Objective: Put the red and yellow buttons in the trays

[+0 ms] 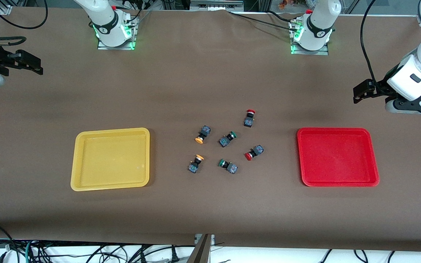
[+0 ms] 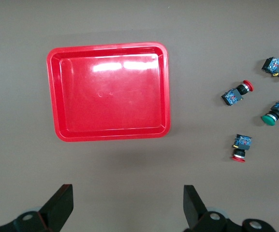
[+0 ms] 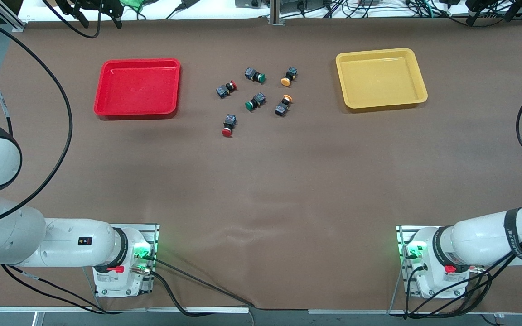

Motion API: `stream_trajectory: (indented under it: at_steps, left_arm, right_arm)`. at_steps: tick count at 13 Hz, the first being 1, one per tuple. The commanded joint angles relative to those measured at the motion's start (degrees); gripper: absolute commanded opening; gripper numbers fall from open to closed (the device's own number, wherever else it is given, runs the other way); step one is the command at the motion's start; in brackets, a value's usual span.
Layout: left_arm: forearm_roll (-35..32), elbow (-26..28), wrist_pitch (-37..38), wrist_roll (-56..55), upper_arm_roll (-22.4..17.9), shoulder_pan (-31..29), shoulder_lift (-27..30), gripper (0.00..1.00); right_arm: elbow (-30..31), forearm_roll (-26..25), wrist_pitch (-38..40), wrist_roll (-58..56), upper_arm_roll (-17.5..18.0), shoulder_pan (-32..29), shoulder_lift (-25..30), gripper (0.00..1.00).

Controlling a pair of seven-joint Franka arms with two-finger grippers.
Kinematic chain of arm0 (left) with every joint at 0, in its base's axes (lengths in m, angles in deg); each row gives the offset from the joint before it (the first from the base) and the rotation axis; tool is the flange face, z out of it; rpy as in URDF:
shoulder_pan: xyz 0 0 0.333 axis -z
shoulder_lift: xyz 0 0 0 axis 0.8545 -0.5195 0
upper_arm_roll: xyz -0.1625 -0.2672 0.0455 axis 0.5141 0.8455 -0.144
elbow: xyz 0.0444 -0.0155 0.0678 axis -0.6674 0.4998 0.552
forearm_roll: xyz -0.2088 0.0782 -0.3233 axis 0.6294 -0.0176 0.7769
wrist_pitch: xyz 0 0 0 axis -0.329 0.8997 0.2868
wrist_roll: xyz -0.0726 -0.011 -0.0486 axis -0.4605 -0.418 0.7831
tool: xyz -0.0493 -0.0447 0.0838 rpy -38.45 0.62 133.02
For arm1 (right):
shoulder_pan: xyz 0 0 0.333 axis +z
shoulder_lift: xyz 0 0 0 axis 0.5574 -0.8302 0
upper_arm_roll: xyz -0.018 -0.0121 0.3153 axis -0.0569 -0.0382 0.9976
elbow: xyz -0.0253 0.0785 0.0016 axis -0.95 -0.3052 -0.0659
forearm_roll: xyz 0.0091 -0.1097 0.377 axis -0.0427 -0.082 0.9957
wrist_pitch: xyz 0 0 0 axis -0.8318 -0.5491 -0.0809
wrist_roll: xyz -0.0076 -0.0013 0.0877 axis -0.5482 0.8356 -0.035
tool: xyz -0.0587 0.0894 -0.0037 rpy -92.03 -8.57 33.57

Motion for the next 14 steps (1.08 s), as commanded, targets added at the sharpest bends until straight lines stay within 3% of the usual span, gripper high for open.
stream_trajectory:
  at_steps: [1, 14]
  left_arm:
    - [1.1, -2.1, 1.0, -0.2, 0.4, -0.1, -0.8, 1.0]
    - [1.2, -2.1, 4.3, 0.4, 0.4, -0.3, -0.8, 1.0]
  right_arm:
    - [-0.6, 0.8, 0.0, -0.7, 0.1, -0.5, 0.0, 1.0]
    - [-0.6, 0.8, -0.2, -1.3, 0.0, -0.6, -0.4, 1.0]
